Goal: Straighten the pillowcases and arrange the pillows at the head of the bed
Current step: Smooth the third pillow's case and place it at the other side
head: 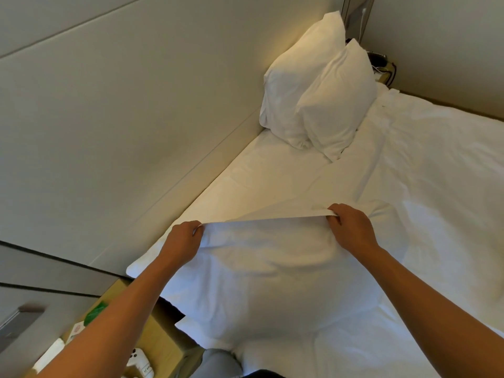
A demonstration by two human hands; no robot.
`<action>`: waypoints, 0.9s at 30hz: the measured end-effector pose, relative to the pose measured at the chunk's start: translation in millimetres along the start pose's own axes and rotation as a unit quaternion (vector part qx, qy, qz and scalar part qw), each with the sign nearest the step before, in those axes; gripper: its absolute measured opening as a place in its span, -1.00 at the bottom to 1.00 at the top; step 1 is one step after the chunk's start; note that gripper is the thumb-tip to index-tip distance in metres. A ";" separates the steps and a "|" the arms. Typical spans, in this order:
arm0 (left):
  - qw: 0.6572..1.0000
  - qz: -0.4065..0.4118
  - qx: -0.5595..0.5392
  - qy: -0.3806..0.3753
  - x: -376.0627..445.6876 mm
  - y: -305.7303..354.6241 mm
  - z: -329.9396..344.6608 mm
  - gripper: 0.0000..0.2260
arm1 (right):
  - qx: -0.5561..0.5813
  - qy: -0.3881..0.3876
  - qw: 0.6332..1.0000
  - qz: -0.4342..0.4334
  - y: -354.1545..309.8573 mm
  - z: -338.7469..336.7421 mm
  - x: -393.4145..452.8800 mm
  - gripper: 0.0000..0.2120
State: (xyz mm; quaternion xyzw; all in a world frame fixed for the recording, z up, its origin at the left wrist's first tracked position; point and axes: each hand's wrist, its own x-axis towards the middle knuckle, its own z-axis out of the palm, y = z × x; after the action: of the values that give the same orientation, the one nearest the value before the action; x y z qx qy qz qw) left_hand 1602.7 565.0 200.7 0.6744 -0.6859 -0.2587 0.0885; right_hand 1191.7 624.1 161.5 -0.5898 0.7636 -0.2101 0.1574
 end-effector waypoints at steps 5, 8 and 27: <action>1.000 0.012 -0.013 0.005 15.6 1.9 -13.3 -0.66 | 0.029 0.014 0.999 0.013 -13.4 -7.0 17.0 -0.82; 0.999 0.023 -0.030 0.021 27.9 -0.3 -24.7 -0.69 | 0.054 0.039 0.998 0.017 -27.6 -14.0 37.6 -0.79; 0.974 0.032 -0.055 0.217 52.4 -7.8 -152.8 -0.75 | 0.095 0.133 0.981 -0.105 -171.8 -57.7 153.9 -0.76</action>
State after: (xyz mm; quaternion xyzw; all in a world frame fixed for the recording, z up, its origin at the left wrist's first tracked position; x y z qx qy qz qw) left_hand 1677.5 478.4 315.1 0.6860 -0.6564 -0.1406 0.2806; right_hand 1267.7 446.0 299.5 -0.6157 0.6885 -0.3733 0.0868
